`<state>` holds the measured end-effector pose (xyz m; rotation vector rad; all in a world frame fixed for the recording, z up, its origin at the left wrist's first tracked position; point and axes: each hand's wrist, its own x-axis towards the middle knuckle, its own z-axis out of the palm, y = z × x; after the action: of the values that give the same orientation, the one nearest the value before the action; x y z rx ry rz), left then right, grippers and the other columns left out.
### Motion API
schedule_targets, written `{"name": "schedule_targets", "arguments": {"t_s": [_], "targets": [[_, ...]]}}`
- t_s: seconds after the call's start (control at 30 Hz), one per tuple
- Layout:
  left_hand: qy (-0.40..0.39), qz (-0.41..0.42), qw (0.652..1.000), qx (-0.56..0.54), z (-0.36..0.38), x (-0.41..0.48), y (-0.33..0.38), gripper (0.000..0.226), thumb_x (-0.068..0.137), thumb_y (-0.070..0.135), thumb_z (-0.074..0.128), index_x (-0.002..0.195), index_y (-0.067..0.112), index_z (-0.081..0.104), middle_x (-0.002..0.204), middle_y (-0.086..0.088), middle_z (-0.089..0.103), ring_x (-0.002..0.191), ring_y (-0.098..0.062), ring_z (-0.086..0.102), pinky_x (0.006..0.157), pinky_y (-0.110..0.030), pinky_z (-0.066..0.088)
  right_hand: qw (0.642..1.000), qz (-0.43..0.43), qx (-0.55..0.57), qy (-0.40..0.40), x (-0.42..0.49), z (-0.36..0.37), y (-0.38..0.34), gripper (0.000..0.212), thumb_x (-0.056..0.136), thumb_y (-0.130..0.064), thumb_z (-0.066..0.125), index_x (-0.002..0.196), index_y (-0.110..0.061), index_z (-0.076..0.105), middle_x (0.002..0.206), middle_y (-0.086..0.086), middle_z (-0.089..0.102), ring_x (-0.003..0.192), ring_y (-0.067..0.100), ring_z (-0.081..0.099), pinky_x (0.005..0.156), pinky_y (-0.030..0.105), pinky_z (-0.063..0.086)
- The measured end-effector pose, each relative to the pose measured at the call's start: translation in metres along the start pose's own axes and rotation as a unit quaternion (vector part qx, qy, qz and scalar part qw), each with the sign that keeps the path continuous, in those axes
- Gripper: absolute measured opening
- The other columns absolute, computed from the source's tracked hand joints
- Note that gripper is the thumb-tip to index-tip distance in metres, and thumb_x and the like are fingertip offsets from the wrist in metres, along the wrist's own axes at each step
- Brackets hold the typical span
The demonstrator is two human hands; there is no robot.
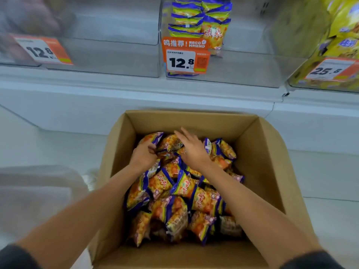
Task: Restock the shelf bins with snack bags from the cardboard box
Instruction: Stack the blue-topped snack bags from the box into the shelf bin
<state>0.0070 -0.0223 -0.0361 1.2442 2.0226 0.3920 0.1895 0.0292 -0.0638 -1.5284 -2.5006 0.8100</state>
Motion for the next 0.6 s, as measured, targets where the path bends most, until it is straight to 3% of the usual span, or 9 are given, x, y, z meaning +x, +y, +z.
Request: {"name": "schedule_targets", "arguments": {"t_s": [0.07,0.13,0.2,0.33,0.4,0.47,0.53,0.6], "targets": [[0.002,-0.002,1.0,-0.02,-0.001,-0.001,-0.001,0.027,0.09,0.004,0.062,0.115,0.013,0.059,0.103,0.002,0.057,0.098,-0.011,0.054,0.082,-0.024,0.045,0.997,-0.026,-0.072,0.0,0.015,0.008,-0.008,0.089,0.085,0.0,0.062,0.155,-0.026,0.013,0.162,0.003,0.013,0.149,0.025,0.007,0.118,0.047,0.013],[-0.008,-0.008,0.999,-0.04,-0.004,-0.003,-0.002,0.028,0.09,0.005,0.061,0.116,0.014,0.058,0.107,0.001,0.059,0.101,-0.014,0.057,0.079,-0.025,0.047,0.99,-0.045,-0.131,0.024,0.023,0.014,-0.006,0.08,0.086,-0.003,0.06,0.154,-0.023,0.021,0.153,0.007,0.035,0.143,0.027,0.024,0.116,0.043,0.019],[-0.017,-0.021,0.997,-0.07,-0.008,-0.007,0.0,0.03,0.09,0.005,0.06,0.117,0.016,0.055,0.103,0.0,0.06,0.098,-0.018,0.06,0.075,-0.027,0.05,0.989,-0.04,-0.136,0.04,0.024,0.016,0.003,0.058,0.092,-0.013,0.057,0.146,-0.021,0.039,0.135,0.006,0.052,0.128,0.027,0.04,0.109,0.037,0.027],[-0.022,-0.102,0.974,-0.201,-0.015,-0.019,0.018,0.026,0.099,0.018,0.053,0.122,0.008,0.052,0.1,-0.007,0.062,0.094,-0.022,0.065,0.082,-0.036,0.056,0.998,-0.03,0.019,0.061,-0.001,-0.005,0.007,0.036,0.095,-0.019,0.057,0.131,-0.02,0.059,0.116,0.001,0.053,0.108,0.016,0.052,0.093,0.024,0.041],[-0.094,-0.2,0.915,-0.337,-0.022,-0.026,0.025,0.034,0.1,0.038,0.051,0.118,0.009,0.051,0.103,-0.01,0.062,0.1,-0.026,0.065,0.081,-0.038,0.057,0.993,-0.058,0.082,0.07,-0.026,-0.017,0.005,0.035,0.093,-0.012,0.061,0.126,-0.02,0.062,0.121,-0.001,0.051,0.102,0.008,0.051,0.087,0.014,0.038],[-0.202,-0.247,0.858,-0.402,-0.026,-0.033,0.026,0.04,0.094,0.047,0.058,0.112,0.012,0.053,0.107,-0.012,0.065,0.103,-0.029,0.066,0.078,-0.04,0.057,0.987,-0.077,0.128,0.059,-0.05,-0.025,0.002,0.036,0.088,-0.007,0.066,0.12,-0.022,0.066,0.126,-0.005,0.05,0.101,-0.001,0.049,0.082,0.008,0.038],[-0.282,-0.207,0.853,-0.387,-0.023,-0.038,0.02,0.033,0.091,0.034,0.066,0.115,0.013,0.061,0.112,-0.01,0.07,0.105,-0.025,0.067,0.082,-0.039,0.057,0.98,-0.071,0.182,0.039,-0.069,-0.031,-0.004,0.041,0.085,-0.001,0.067,0.118,-0.025,0.067,0.127,-0.011,0.048,0.102,-0.008,0.048,0.077,0.004,0.039],[-0.28,-0.165,0.874,-0.362,-0.017,-0.039,0.014,0.034,0.088,0.019,0.069,0.121,0.013,0.064,0.112,-0.009,0.072,0.105,-0.022,0.068,0.085,-0.038,0.057,0.972,-0.046,0.228,0.024,-0.075,-0.035,-0.009,0.051,0.085,0.002,0.064,0.128,-0.026,0.06,0.128,-0.013,0.048,0.112,-0.008,0.047,0.083,0.005,0.04]]}}
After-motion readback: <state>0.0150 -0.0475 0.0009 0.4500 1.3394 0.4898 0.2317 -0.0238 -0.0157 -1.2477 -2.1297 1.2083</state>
